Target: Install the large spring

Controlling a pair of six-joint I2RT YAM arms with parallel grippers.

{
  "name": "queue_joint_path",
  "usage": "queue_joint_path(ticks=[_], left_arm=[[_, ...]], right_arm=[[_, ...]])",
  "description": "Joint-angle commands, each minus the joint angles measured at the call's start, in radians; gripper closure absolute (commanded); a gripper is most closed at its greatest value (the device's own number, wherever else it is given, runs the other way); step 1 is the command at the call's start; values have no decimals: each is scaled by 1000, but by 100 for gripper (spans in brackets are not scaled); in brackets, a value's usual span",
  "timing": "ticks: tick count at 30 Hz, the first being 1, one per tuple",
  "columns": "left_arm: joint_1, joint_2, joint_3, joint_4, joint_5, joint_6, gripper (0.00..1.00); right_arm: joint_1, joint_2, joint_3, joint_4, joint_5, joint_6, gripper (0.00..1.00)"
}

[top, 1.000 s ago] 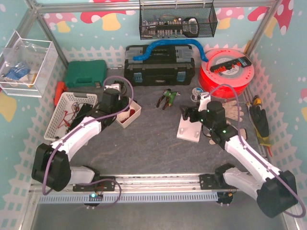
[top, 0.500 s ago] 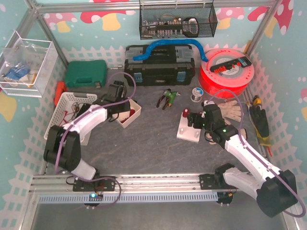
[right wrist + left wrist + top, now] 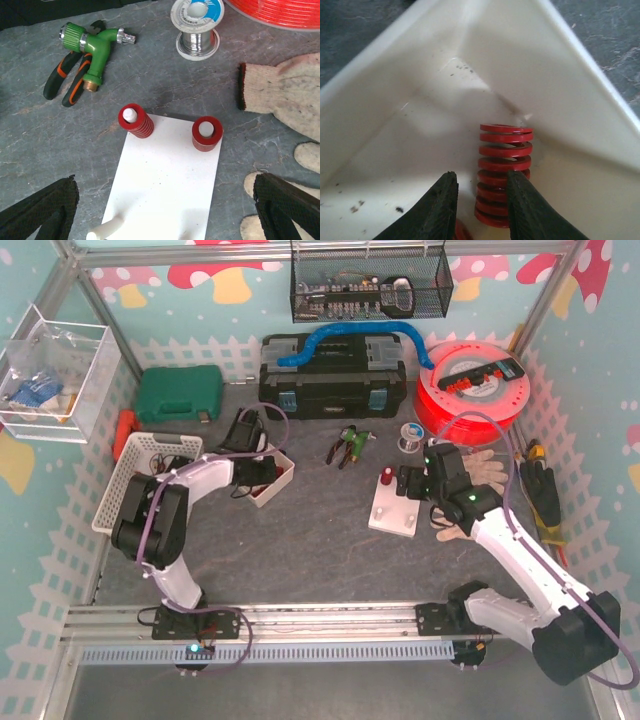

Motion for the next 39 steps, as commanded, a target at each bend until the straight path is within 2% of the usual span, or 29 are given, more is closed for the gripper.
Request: queue_joint_path(ticks=[1, 4, 11, 20, 33, 36, 39], left_arm=[[5, 45, 35, 10, 74, 19, 67], [6, 61, 64, 7, 83, 20, 66], [8, 17, 124, -28, -11, 17, 66], [8, 50, 95, -36, 74, 13, 62], [8, 137, 77, -34, 73, 31, 57], [8, 158, 79, -14, 78, 32, 58], [8, 173, 88, -7, 74, 42, 65]], right_arm=[[1, -27, -6, -52, 36, 48, 5], [0, -33, -19, -50, 44, 49, 5], [0, -39, -18, -50, 54, 42, 5], [0, -48, -20, -58, 67, 47, 6], [0, -63, -10, -68, 81, 49, 6], [0, -76, -9, -81, 96, 52, 6], [0, -94, -11, -90, 104, 54, 7]])
